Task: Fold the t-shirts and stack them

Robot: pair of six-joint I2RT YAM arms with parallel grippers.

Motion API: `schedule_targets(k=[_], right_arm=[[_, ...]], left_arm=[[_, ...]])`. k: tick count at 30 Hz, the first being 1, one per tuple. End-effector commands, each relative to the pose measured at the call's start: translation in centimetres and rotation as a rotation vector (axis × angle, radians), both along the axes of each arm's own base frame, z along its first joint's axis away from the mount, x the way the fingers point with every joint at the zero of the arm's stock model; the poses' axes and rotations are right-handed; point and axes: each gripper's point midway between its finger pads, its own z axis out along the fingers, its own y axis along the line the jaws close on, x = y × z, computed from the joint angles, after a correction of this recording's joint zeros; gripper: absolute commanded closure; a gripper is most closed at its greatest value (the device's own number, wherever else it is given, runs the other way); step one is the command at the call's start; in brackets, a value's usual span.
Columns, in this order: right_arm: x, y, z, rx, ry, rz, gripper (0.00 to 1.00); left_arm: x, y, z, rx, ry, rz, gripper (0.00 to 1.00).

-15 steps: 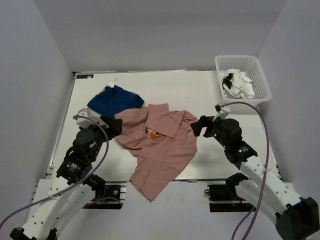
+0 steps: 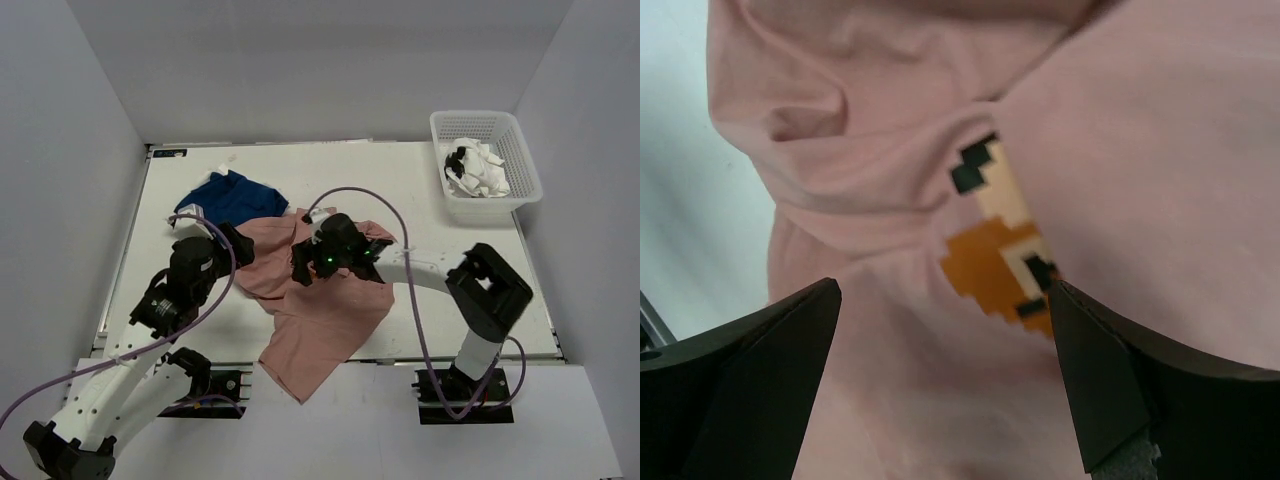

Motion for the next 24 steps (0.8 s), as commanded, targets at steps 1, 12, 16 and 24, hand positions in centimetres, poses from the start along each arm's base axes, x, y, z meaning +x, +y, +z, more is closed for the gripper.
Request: schedule_targets(k=[1, 12, 16, 24], right_arm=[[0.6, 1.8, -0.9, -0.052, -0.013, 0.026, 0.1], [0.7, -5.5, -8.4, -0.253, 0.21, -0.333, 0.1], [0.4, -12.5, -8.2, -0.251, 0.271, -0.537, 0.1], [-2.0, -22.0, -7.3, -0.349, 0.245, -0.695, 0.1]], left_arm=[[-0.2, 0.2, 1.0, -0.011, -0.002, 0.012, 0.0], [0.1, 0.7, 0.7, -0.007, 0.025, 0.062, 0.0], [0.6, 1.1, -0.3, 0.021, 0.09, 0.109, 0.0], [1.7, 1.1, -2.8, 0.064, 0.214, 0.168, 0.0]])
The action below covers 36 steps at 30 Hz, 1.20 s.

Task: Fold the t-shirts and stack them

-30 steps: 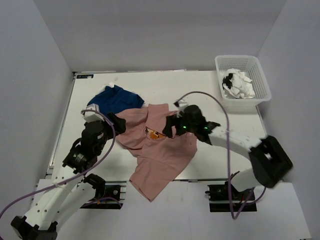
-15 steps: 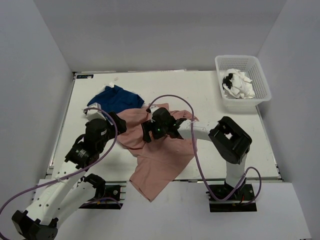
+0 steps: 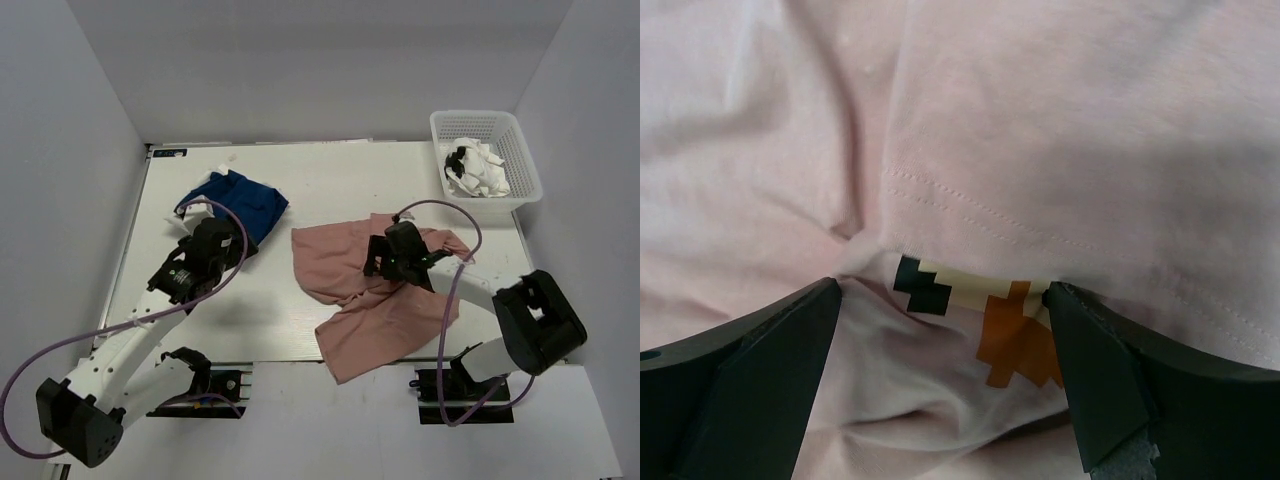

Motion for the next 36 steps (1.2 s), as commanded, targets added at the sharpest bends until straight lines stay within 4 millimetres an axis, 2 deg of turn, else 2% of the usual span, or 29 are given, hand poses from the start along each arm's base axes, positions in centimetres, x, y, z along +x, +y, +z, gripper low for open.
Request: schedule_targets(k=[1, 6, 7, 8, 11, 13, 14, 16, 18, 19, 20, 21, 24, 25, 27, 28, 29, 30, 31, 33, 36], right_arm=[[-4.0, -4.2, -2.1, -0.154, 0.112, 0.002, 0.1], [-3.1, -0.4, 2.1, 0.002, -0.022, 0.197, 0.1], [-3.2, 0.7, 3.5, 0.055, -0.046, 0.25, 0.1], [-3.2, 1.0, 3.8, 0.06, -0.056, 0.272, 0.1], [-2.7, 1.9, 5.6, 0.089, -0.105, 0.321, 0.1], [-2.6, 2.2, 6.2, 0.097, -0.129, 0.341, 0.1], [-2.5, 2.1, 6.4, 0.098, -0.138, 0.346, 0.1], [-2.2, 2.0, 6.8, 0.094, -0.157, 0.338, 0.1], [-2.1, 1.8, 7.1, 0.085, -0.171, 0.331, 0.1], [-2.1, 1.6, 7.2, 0.08, -0.168, 0.324, 0.1], [-2.0, 1.7, 7.7, 0.088, -0.178, 0.325, 0.1], [-2.0, 1.7, 8.2, 0.09, -0.195, 0.33, 0.1], [-2.3, 1.9, 9.3, 0.114, -0.222, 0.346, 0.1], [-2.2, 1.8, 9.9, 0.117, -0.243, 0.345, 0.1], [-1.9, 1.1, 10.3, 0.085, -0.255, 0.316, 0.1], [-1.9, 0.9, 10.3, 0.079, -0.253, 0.308, 0.1], [-2.0, 0.7, 10.2, 0.069, -0.249, 0.302, 0.1], [-1.9, 0.5, 10.3, 0.066, -0.25, 0.295, 0.1], [-1.6, 0.1, 10.1, 0.041, -0.257, 0.277, 0.1], [-1.6, 0.0, 10.1, 0.035, -0.253, 0.279, 0.1], [-1.4, -0.1, 9.5, 0.019, -0.236, 0.273, 0.1]], left_arm=[[0.2, 0.5, 0.2, -0.008, 0.018, 0.052, 0.0], [0.3, 0.5, -2.0, -0.016, 0.037, 0.078, 0.0], [0.3, 0.2, -2.3, -0.025, 0.036, 0.069, 0.0], [0.5, 0.2, -2.4, -0.02, 0.028, 0.061, 0.0], [1.2, -2.0, -3.1, -0.013, 0.027, -0.083, 0.0], [1.5, -4.8, -3.9, -0.034, 0.059, -0.241, 0.0], [1.7, -6.1, -3.7, 0.017, 0.042, -0.378, 0.0], [1.2, -9.9, -3.5, -0.02, 0.036, -0.602, 0.0], [1.2, -12.2, -4.7, -0.034, 0.087, -0.749, 0.0], [1.6, -12.4, -5.2, -0.022, 0.102, -0.756, 0.0], [2.6, -12.3, -5.1, 0.0, 0.125, -0.731, 0.0], [3.4, -11.8, -7.3, 0.045, 0.193, -0.687, 0.0], [5.6, -11.2, -8.6, 0.097, 0.237, -0.636, 0.0], [6.0, -11.3, -10.2, 0.093, 0.275, -0.638, 0.0], [9.2, -10.9, -11.0, 0.155, 0.291, -0.544, 0.0], [9.8, -10.8, -10.2, 0.162, 0.275, -0.519, 0.0], [10.2, -10.2, -11.8, 0.182, 0.323, -0.498, 0.0], [10.6, -9.7, -12.4, 0.213, 0.344, -0.471, 0.0], [11.6, -9.3, -12.3, 0.218, 0.343, -0.435, 0.0], [12.6, -7.9, -14.1, 0.252, 0.378, -0.384, 0.0], [14.4, -6.2, -14.9, 0.26, 0.382, -0.293, 0.0]])
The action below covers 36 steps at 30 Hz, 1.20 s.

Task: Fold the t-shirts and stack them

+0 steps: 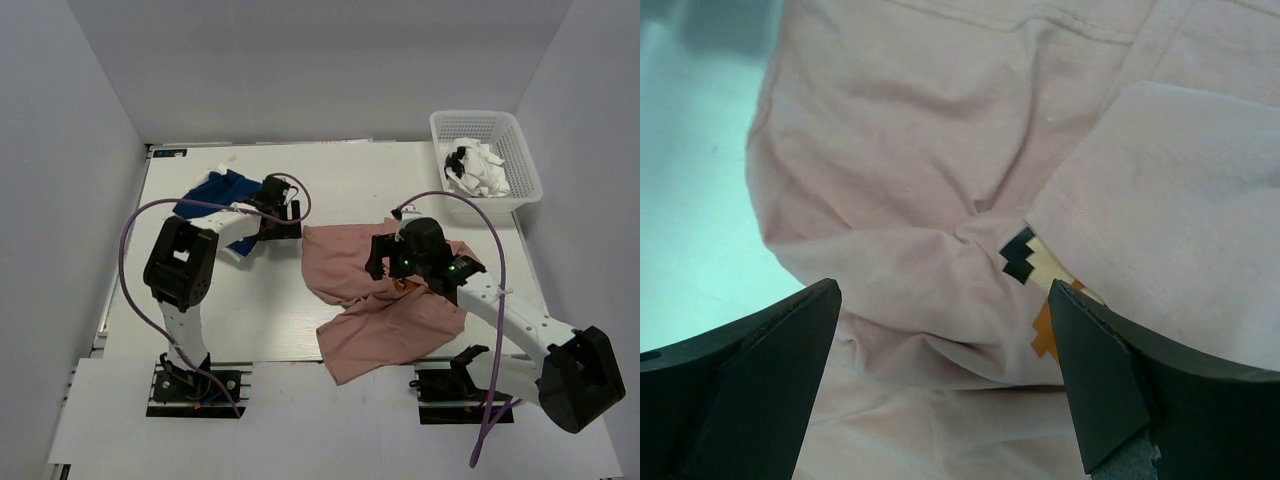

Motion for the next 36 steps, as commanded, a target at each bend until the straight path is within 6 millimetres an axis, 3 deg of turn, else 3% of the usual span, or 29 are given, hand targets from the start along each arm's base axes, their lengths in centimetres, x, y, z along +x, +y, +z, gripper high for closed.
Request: schedule_targets(k=[1, 3, 4, 6, 8, 9, 12, 13, 15, 16, 17, 18, 19, 20, 21, 23, 25, 26, 27, 28, 29, 30, 32, 33, 36], right_arm=[[1.3, -0.5, 1.2, -0.036, -0.036, -0.029, 0.1], [1.6, -0.6, 0.7, -0.059, -0.02, -0.035, 0.1], [1.9, -0.7, 0.6, -0.067, -0.014, -0.042, 0.1], [2.3, -0.8, 0.5, -0.081, -0.013, -0.044, 0.1], [2.9, -0.9, 0.2, -0.103, -0.007, -0.059, 0.1], [3.2, -1.2, -0.1, -0.114, 0.0, -0.073, 0.1], [4.0, -1.0, -0.5, -0.124, 0.012, -0.08, 0.1], [4.1, -1.1, -0.7, -0.129, 0.018, -0.081, 0.1], [4.7, -0.9, -1.1, -0.137, 0.034, -0.083, 0.1], [5.0, -0.8, -1.1, -0.135, 0.038, -0.086, 0.1], [5.1, -0.8, -1.4, -0.138, 0.052, -0.086, 0.1], [5.3, -0.6, -1.4, -0.136, 0.057, -0.081, 0.1], [5.3, -0.4, -1.7, -0.134, 0.069, -0.078, 0.1], [5.3, -0.4, -1.8, -0.129, 0.076, -0.077, 0.1], [5.4, -0.2, -1.7, -0.117, 0.074, -0.069, 0.1], [5.5, 0.1, -1.7, -0.099, 0.077, -0.066, 0.1], [5.0, 0.4, -1.8, -0.081, 0.09, -0.046, 0.1], [5.0, 0.5, -1.6, -0.075, 0.081, -0.045, 0.1], [5.0, 0.4, -1.4, -0.069, 0.07, -0.049, 0.1], [4.5, 1.1, -1.1, -0.031, 0.071, -0.011, 0.1], [4.3, 1.1, -1.3, -0.028, 0.076, -0.01, 0.1], [4.0, 1.2, -1.1, -0.017, 0.074, -0.005, 0.1], [3.5, 1.3, -0.9, 0.003, 0.07, 0.013, 0.1], [3.3, 1.3, -1.0, 0.002, 0.073, 0.017, 0.1], [2.6, 1.3, -1.3, 0.014, 0.08, 0.034, 0.1]], left_arm=[[3.7, 4.0, 0.1, 0.064, -0.056, 0.16, 0.0], [5.1, 4.6, -0.4, 0.053, -0.055, 0.182, 0.0], [7.0, 5.1, 0.4, 0.037, -0.09, 0.206, 0.0], [8.4, 5.4, -0.8, 0.04, -0.088, 0.188, 0.0], [11.0, 6.0, 0.1, 0.024, -0.128, 0.194, 0.0], [11.6, 6.3, -0.9, 0.027, -0.114, 0.189, 0.0], [15.1, 7.3, 0.5, -0.019, -0.176, 0.169, 0.0], [15.8, 7.3, -0.4, -0.025, -0.171, 0.152, 0.0], [17.4, 8.0, -0.2, -0.033, -0.189, 0.128, 0.0], [18.8, 7.6, 1.2, -0.045, -0.225, 0.108, 0.0], [19.1, 7.7, 0.6, -0.053, -0.208, 0.093, 0.0], [20.1, 7.3, 2.7, -0.059, -0.246, 0.064, 0.0], [20.3, 7.0, 3.3, -0.072, -0.248, 0.054, 0.0], [20.2, 6.7, 3.5, -0.08, -0.245, 0.029, 0.0], [20.1, 6.1, 6.0, -0.088, -0.283, 0.019, 0.0], [19.3, 5.7, 8.4, -0.103, -0.301, 0.02, 0.0], [17.5, 5.6, 9.6, -0.138, -0.282, 0.045, 0.0], [16.5, 5.5, 13.0, -0.169, -0.327, 0.049, 0.0], [14.4, 5.9, 11.7, -0.17, -0.285, 0.062, 0.0], [13.1, 5.9, 12.1, -0.196, -0.28, 0.092, 0.0], [11.7, 6.8, 15.4, -0.225, -0.338, 0.117, 0.0], [9.1, 7.5, 12.8, -0.21, -0.279, 0.149, 0.0], [6.9, 9.9, 13.0, -0.183, -0.298, 0.279, 0.0], [4.8, 10.9, 13.0, -0.166, -0.297, 0.329, 0.0], [1.6, 14.0, 11.5, -0.105, -0.241, 0.523, 0.0]])
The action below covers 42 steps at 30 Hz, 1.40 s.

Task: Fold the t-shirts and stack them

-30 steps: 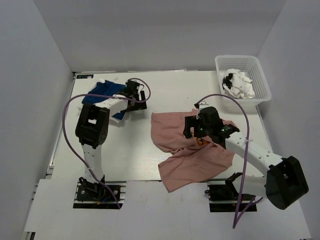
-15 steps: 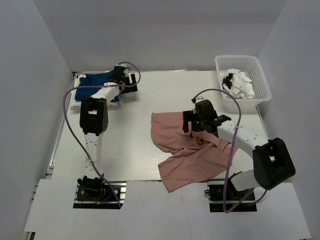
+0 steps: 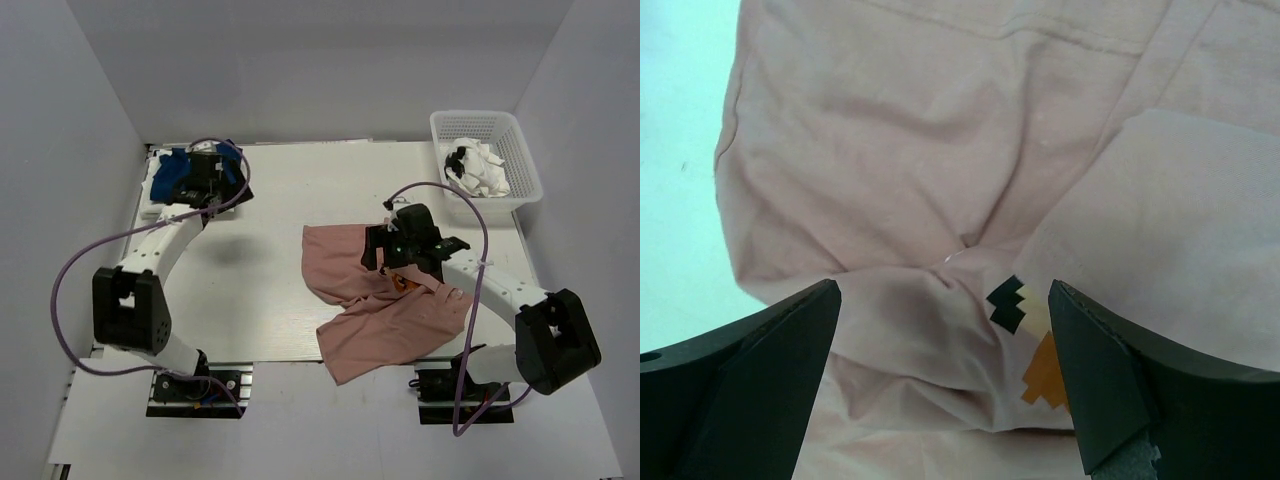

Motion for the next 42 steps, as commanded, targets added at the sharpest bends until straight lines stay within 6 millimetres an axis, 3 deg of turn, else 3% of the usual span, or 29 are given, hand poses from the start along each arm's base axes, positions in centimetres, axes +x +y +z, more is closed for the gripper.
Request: schedule_targets(k=[1, 3, 9, 14, 15, 23, 27, 29, 36, 37, 39, 40, 41, 42], right_arm=[[-0.4, 0.7, 0.8, 0.057, -0.021, 0.03, 0.1], [-0.6, 0.9, 0.7, 0.062, -0.018, 0.042, 0.1], [-0.5, 1.2, 1.4, 0.085, -0.027, 0.049, 0.1], [-0.1, 1.1, 1.0, 0.068, -0.03, 0.041, 0.1], [0.0, 1.2, 1.1, 0.072, -0.031, 0.04, 0.1], [0.8, 1.6, 0.1, 0.043, -0.003, 0.056, 0.1], [1.2, 1.7, 0.0, 0.038, -0.004, 0.062, 0.1], [1.3, 1.8, -0.2, 0.034, 0.001, 0.065, 0.1], [1.7, 2.1, -0.6, 0.032, 0.006, 0.071, 0.1], [1.8, 2.1, -0.5, 0.029, 0.008, 0.068, 0.1], [2.0, 2.2, -0.7, 0.025, 0.016, 0.066, 0.1], [2.1, 2.2, -0.8, 0.021, 0.017, 0.065, 0.1], [2.0, 2.3, -0.9, 0.021, 0.02, 0.071, 0.1], [2.2, 2.2, -1.0, 0.018, 0.026, 0.062, 0.1]], left_arm=[[-2.8, 4.7, -1.3, 0.018, 0.046, 0.293, 0.0], [-3.0, 6.1, -2.1, -0.029, 0.046, 0.376, 0.0], [-0.7, 9.5, -1.9, -0.192, -0.032, 0.571, 0.0], [1.8, 10.0, -1.0, -0.352, -0.148, 0.603, 0.0], [2.3, 10.9, -1.0, -0.375, -0.165, 0.619, 0.0], [3.9, 12.3, -5.3, -0.513, -0.132, 0.646, 0.0], [4.7, 12.9, -5.4, -0.519, -0.179, 0.646, 0.0], [4.6, 13.9, -6.8, -0.493, -0.164, 0.688, 0.0], [6.3, 15.0, -6.9, -0.473, -0.241, 0.669, 0.0], [6.3, 15.5, -8.1, -0.462, -0.229, 0.676, 0.0], [8.1, 15.9, -7.3, -0.474, -0.264, 0.644, 0.0], [8.6, 15.6, -7.5, -0.48, -0.255, 0.618, 0.0], [8.9, 15.9, -9.0, -0.486, -0.227, 0.619, 0.0], [9.7, 15.9, -8.7, -0.484, -0.24, 0.599, 0.0]])
